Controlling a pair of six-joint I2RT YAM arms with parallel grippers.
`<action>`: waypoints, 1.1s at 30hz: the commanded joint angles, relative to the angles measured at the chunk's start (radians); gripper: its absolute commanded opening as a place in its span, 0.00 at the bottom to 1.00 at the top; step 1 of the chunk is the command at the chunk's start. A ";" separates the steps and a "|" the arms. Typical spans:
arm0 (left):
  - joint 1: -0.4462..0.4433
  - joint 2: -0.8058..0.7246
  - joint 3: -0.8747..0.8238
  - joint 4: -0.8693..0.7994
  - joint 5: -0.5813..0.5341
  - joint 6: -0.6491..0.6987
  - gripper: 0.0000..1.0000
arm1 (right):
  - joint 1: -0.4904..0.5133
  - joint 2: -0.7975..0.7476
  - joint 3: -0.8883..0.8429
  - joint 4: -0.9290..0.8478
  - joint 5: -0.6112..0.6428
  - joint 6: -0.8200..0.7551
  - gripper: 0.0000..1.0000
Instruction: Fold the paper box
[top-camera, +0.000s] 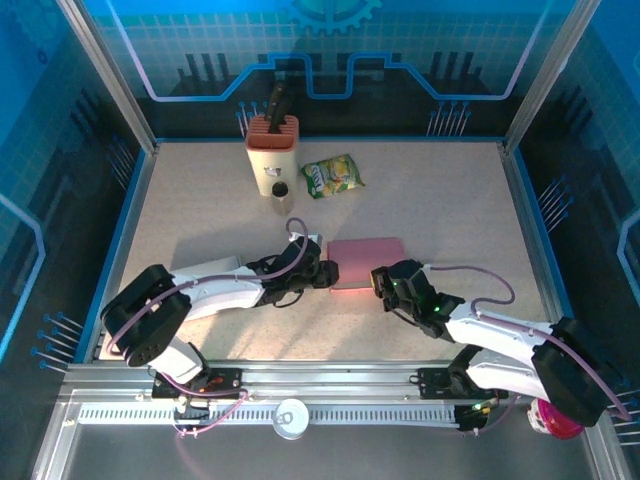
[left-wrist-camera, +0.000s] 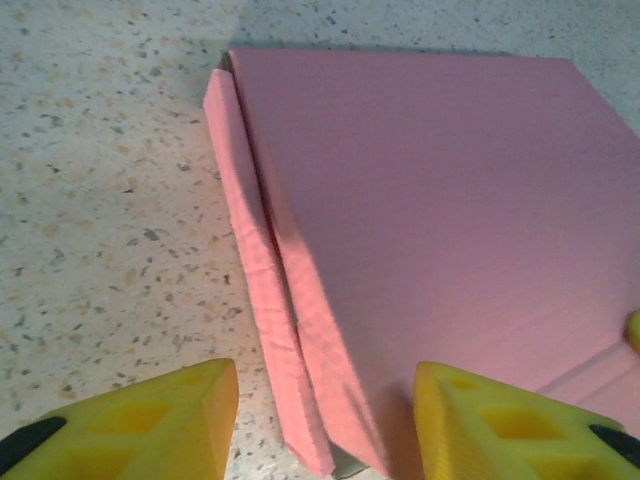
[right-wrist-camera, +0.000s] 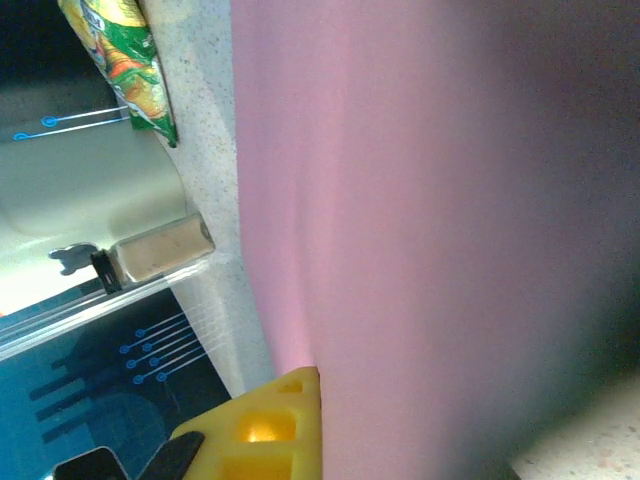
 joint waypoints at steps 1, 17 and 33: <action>0.004 0.008 0.005 0.070 0.042 -0.022 0.47 | -0.011 0.015 -0.024 -0.036 0.008 -0.033 0.00; 0.003 0.024 -0.021 0.076 0.055 -0.042 0.38 | -0.020 0.023 -0.038 -0.015 -0.026 -0.074 0.13; 0.003 0.033 -0.017 0.078 0.048 -0.031 0.37 | -0.085 -0.393 0.112 -0.687 -0.057 -0.646 0.78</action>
